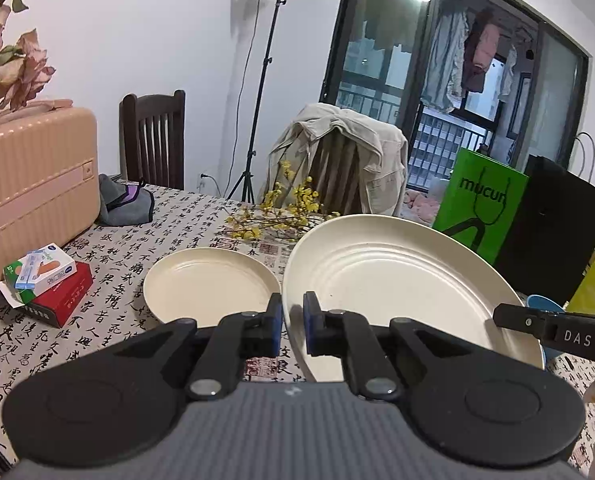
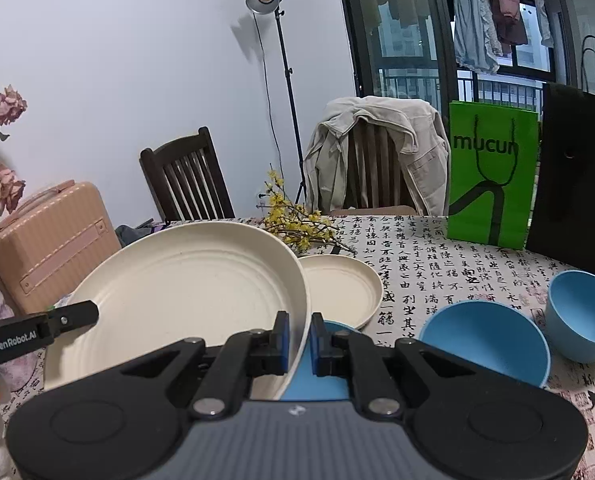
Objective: Organize plates and bowls
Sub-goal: 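Lift the cream plate with both tools and carry it toward the blue bowls, then lower the held cream plate with both tools onto the tablecloth before the bowls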
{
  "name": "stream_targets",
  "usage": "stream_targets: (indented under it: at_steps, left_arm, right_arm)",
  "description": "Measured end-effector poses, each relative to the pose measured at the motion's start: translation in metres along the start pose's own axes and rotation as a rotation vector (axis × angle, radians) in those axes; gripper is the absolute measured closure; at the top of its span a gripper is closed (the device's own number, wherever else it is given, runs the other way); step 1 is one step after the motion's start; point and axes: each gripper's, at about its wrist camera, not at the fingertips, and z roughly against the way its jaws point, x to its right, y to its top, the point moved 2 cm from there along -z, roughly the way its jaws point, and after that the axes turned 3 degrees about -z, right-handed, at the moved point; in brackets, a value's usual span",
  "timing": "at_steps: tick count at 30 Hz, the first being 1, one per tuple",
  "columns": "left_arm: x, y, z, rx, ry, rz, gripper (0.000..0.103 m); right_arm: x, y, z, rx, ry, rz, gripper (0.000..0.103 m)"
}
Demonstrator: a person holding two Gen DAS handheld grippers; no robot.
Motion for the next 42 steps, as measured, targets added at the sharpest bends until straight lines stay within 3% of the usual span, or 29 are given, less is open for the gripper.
stream_targets:
  at_steps: [42]
  left_arm:
    - [0.086, -0.044, 0.044, 0.033, -0.187, -0.134, 0.092]
  right_arm:
    - [0.071, -0.058, 0.115, 0.144, -0.12, -0.077, 0.093]
